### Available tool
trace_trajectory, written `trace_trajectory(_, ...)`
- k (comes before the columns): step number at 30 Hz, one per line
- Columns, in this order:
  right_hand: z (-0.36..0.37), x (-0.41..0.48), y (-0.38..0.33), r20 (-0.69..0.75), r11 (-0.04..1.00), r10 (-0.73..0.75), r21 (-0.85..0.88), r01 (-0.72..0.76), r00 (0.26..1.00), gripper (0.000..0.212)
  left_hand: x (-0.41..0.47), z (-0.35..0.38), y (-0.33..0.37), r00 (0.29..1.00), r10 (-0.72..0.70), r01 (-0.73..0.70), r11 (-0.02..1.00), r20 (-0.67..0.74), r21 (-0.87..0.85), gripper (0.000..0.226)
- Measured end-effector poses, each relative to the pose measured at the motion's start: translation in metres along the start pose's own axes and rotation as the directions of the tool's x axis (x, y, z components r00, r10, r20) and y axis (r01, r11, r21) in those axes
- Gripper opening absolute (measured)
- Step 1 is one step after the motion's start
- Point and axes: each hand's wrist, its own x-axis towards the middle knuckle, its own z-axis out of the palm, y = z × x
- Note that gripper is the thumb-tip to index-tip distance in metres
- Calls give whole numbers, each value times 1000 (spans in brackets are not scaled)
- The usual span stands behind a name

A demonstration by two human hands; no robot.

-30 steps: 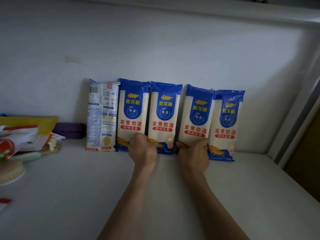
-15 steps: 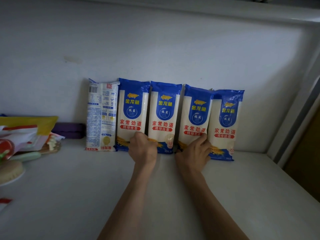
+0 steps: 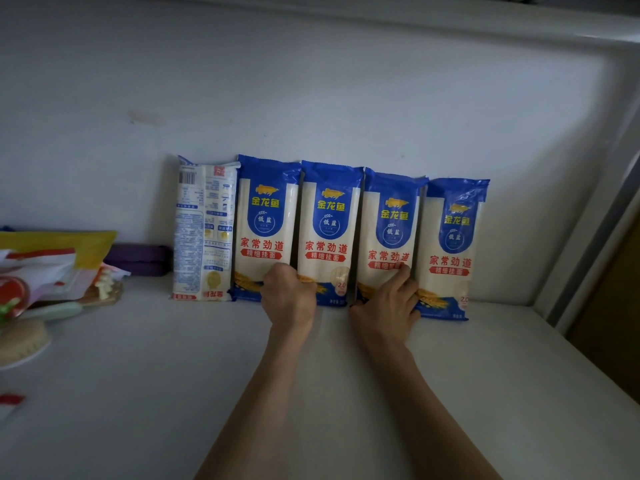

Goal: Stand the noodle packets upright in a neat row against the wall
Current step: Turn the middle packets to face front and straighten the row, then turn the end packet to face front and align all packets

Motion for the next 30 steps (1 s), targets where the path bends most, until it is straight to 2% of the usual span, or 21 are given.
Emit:
trace_trajectory(3,0,1,0,11,1000,-3,-6,3,1000,102,3,0,0,999,-5,6,1000,38,-15,31)
trace_trajectory(9,2,-4,-1,-42,1000,0,-17,-1,999,100,25,-27,12,967,-100,99,995,236,18,39)
trace_trajectory(12,3,-8,-5,-76,999,-12,-33,10,997,95,37,-47,15,981,-100,104,994,169,-17,41)
trace_trajectory(16,-1,-12,-10,-134,995,-89,-63,81,987,74,48,-82,19,998,-62,63,995,19,-81,39)
trace_trajectory(18,-2,-13,-11,-137,991,-126,-62,119,983,63,47,-97,19,999,-41,42,998,29,-41,34)
trace_trajectory(20,-2,-15,-13,-108,990,-136,-55,131,985,59,46,-108,10,997,-15,12,999,74,50,21)
trace_trajectory(22,-4,-18,-14,-85,989,-146,-35,144,986,57,51,-120,-5,1000,22,-23,990,12,141,8)
trace_trajectory(24,-8,-19,-18,-62,979,-203,17,204,977,52,61,-134,-20,995,52,-36,984,-85,176,15)
trace_trajectory(26,-13,-20,-27,15,954,-281,115,277,960,42,70,-145,-30,991,51,-34,989,-120,145,35)
trace_trajectory(28,-18,-25,-42,152,933,-322,219,285,935,29,78,-151,-38,996,31,-25,997,-83,69,46)
trace_trajectory(30,-16,-36,-64,324,920,-345,301,250,881,24,83,-154,-44,998,21,-20,1000,-52,20,42)
